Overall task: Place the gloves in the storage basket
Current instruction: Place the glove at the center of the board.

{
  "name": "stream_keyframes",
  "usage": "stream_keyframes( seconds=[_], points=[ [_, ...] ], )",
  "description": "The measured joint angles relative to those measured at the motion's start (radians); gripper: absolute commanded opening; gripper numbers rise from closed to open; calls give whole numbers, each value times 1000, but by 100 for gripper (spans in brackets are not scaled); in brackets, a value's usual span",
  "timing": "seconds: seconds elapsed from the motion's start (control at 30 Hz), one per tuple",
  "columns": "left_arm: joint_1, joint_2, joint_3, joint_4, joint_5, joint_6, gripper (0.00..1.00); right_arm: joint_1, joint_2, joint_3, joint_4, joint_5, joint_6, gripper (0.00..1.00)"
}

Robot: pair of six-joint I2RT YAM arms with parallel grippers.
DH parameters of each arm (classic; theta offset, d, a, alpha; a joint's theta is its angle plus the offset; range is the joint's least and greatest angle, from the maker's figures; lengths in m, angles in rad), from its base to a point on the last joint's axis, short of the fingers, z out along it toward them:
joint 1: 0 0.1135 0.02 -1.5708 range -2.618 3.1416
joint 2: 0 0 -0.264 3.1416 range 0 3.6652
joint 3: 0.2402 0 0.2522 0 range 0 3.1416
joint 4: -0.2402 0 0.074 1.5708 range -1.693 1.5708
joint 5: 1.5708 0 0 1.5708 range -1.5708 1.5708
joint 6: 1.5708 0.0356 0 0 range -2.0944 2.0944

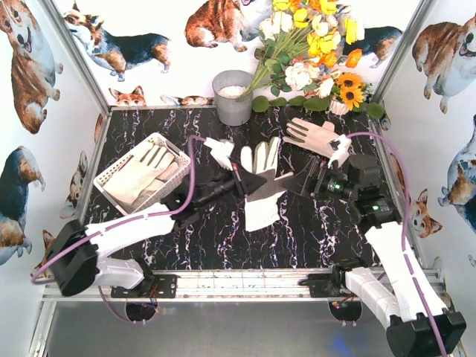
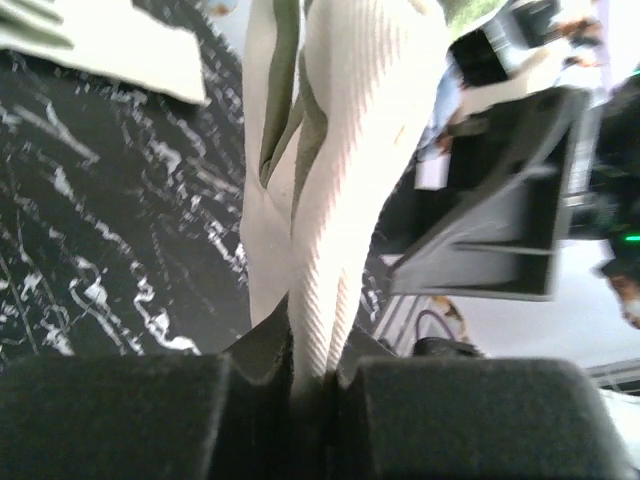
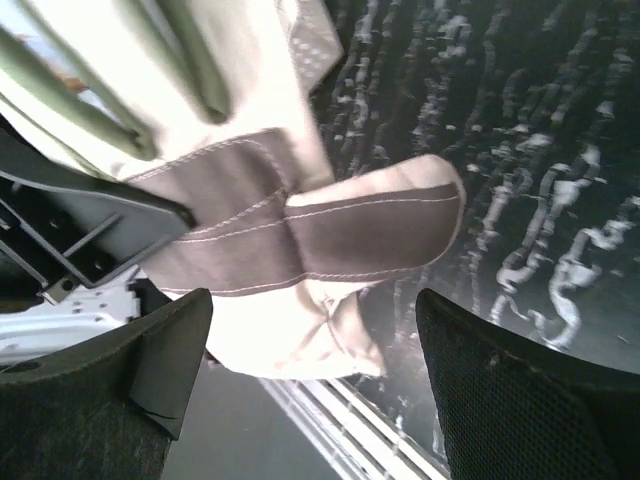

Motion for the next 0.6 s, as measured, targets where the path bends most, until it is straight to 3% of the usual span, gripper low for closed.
stream_keyframes(
  seconds=[0.27, 0.4, 0.6],
  points=[
    [46, -190, 22, -13, 82, -14, 0, 2, 11, -158, 440, -207, 260, 86],
    [47, -208, 58, 8, 168, -21, 0, 15, 19, -174, 671, -297, 375, 86],
    [47, -208, 63, 30, 263, -40, 0, 39, 39, -174, 879, -373, 465, 81]
  ],
)
